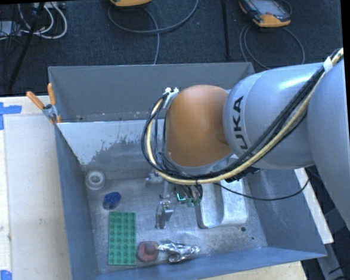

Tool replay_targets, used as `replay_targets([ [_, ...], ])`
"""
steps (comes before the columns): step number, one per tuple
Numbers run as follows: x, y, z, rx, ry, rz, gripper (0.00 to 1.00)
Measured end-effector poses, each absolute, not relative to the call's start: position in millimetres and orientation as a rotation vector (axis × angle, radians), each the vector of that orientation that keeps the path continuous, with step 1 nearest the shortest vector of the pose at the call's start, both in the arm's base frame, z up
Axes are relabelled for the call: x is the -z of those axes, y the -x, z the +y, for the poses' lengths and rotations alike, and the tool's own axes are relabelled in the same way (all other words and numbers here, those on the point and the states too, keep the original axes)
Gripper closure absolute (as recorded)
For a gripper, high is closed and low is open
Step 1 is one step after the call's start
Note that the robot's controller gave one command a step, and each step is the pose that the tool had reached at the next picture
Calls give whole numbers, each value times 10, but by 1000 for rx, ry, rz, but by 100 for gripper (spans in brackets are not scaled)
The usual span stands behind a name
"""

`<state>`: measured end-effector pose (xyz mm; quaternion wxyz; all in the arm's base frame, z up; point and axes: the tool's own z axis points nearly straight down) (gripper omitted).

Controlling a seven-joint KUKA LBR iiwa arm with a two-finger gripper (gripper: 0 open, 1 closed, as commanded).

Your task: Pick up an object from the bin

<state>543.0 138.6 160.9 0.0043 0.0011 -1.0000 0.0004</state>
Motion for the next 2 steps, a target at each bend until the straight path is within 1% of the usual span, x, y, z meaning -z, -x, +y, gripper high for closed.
replay_targets([
  [1, -766, -4862, 1662, 2, -398, -3131, 0],
  [2, -763, -4878, 1667, 5, -396, -3139, 100],
])
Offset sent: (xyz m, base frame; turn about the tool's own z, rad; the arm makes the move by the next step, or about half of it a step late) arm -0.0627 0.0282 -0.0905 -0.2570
